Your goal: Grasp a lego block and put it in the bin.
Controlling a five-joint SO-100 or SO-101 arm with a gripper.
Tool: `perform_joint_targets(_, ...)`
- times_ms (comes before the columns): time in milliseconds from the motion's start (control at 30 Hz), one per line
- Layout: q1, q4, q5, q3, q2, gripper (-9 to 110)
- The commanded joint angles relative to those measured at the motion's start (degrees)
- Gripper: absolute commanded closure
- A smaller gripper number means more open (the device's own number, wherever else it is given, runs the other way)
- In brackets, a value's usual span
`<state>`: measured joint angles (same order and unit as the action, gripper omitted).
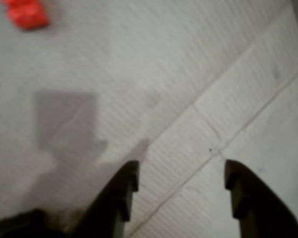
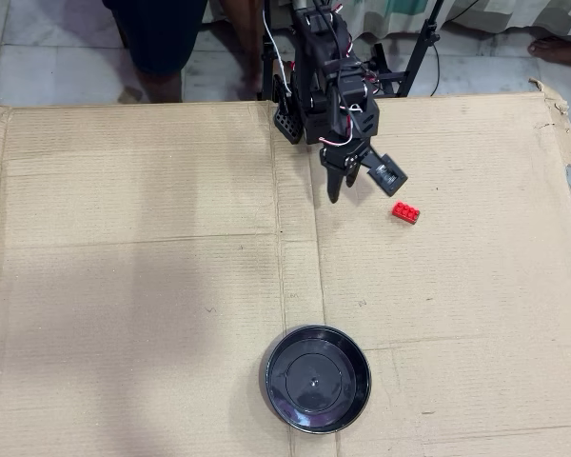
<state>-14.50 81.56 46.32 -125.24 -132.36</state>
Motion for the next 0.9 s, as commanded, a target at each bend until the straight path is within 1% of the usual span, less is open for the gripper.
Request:
perform_joint_targets(0,-2.0,2.5,-1.5,4.7,0.2,81)
perform_joint_targets(100,-5.1,2.4,-2.3,5.4,0.2,81)
perform_joint_targets(267,-8.4,0.8,-9.8,5.2,0.2,81)
perform_joint_targets(467,-11.0,0.8,-14.0,5.1,0.3,81)
perform_joint_targets(600,-13.7,0.7,-13.3,5.5,1.5,81)
perform_joint_targets(733,-15.5,-0.2,-12.8,8.0,6.6,81)
perform_joint_targets(867,-17.8,0.3,-4.7,12.5,12.9,81)
